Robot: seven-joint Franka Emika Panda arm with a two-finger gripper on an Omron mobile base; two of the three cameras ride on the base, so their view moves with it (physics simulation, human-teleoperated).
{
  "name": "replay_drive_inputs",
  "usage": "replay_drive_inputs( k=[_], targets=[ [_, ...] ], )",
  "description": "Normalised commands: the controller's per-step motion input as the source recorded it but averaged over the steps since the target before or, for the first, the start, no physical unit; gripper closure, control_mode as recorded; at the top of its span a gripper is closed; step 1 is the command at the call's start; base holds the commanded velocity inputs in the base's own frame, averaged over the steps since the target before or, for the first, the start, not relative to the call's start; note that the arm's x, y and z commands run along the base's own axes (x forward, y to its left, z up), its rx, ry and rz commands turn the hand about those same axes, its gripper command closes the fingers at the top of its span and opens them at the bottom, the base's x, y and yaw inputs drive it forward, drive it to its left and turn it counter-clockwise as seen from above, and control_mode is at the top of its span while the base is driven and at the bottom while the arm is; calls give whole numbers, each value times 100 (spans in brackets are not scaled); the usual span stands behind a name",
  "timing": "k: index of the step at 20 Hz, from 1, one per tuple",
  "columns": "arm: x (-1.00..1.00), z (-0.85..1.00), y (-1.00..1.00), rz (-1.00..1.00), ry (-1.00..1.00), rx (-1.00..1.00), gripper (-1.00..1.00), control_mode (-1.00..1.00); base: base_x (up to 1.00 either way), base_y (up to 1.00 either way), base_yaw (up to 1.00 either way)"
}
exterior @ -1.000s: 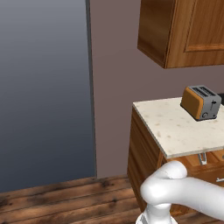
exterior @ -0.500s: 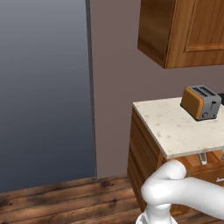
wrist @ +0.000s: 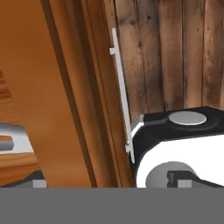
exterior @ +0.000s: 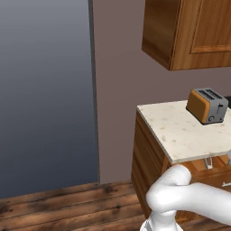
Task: Take the tongs from the drawer on the right and place them on the dining counter next to the tray containing the kebab skewer.
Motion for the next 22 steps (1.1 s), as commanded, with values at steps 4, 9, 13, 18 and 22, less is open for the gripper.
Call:
replay_drive_inputs(
  k=[4,9,13,18,22],
  targets=[
    [-47,-18,0,0,8,0,-100,-100,0,0,0],
    [-83,-24,0,0,9,-1,-100,-100,0,0,0],
    [-92,-22,0,0,2,0,-100,-100,0,0,0],
    [-90,-18,0,0,0,0,-100,-100,0,0,0],
    [-95,-17,0,0,0,0,-100,-100,0,0,0]
  ],
)
